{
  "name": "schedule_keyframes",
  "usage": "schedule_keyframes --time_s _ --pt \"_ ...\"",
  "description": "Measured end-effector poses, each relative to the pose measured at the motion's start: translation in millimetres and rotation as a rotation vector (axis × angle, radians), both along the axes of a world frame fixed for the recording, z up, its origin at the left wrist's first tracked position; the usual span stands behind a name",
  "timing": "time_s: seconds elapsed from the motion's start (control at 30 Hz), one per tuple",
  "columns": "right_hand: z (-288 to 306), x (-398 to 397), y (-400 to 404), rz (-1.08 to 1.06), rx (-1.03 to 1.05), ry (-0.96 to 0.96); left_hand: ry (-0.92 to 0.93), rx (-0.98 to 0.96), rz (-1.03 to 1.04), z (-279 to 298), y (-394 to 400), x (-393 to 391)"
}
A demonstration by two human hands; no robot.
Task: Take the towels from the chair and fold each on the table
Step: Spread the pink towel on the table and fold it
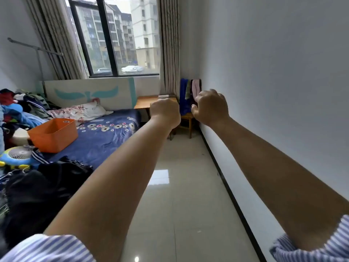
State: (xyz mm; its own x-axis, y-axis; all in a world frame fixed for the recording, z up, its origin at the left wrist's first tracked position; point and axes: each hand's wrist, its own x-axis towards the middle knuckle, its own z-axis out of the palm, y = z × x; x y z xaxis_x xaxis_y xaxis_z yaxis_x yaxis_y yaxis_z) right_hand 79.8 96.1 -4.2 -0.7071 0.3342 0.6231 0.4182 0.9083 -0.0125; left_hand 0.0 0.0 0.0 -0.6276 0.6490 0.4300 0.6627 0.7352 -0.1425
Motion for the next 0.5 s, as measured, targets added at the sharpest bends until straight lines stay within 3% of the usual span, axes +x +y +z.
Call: schedule_keyframes --time_s 0.23,0.5 --pt "-65.3 -54.5 33.6 -0.071 -0.075 -0.196 -0.2 -0.122 0.038 -60.0 21.8 -67.3" --pt "-89.3 -167.1 133.0 -0.084 -0.105 -0.289 -0.317 -0.15 0.108 -94.7 97.3 -179.4"
